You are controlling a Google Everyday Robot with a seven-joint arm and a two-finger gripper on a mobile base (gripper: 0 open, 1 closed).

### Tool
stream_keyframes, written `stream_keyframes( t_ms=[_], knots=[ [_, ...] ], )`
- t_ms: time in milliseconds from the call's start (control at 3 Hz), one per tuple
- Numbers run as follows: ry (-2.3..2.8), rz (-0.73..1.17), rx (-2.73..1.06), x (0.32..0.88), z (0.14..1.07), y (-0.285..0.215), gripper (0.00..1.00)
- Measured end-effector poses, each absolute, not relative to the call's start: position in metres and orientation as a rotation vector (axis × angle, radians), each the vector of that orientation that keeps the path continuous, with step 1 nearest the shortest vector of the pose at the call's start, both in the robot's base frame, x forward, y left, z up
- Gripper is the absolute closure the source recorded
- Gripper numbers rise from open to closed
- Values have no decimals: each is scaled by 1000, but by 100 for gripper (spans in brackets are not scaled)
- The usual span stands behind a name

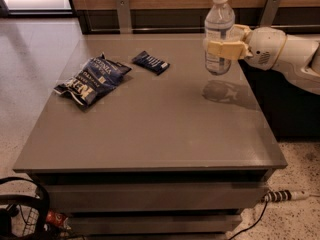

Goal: Place blue plastic bottle upright

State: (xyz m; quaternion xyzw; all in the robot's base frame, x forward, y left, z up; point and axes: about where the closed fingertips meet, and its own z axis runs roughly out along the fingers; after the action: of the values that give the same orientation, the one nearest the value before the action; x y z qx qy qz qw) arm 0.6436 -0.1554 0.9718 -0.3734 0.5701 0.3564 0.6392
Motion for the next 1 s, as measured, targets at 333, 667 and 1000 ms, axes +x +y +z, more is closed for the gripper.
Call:
stream_keyframes(
  t_ms=[333,667,1000],
  knots=[
    [1313,814,-833,647,965,-161,100],
    [1294,821,-814,651,959,-160,100],
    [1274,839,-798,654,951,-153,100]
  ],
)
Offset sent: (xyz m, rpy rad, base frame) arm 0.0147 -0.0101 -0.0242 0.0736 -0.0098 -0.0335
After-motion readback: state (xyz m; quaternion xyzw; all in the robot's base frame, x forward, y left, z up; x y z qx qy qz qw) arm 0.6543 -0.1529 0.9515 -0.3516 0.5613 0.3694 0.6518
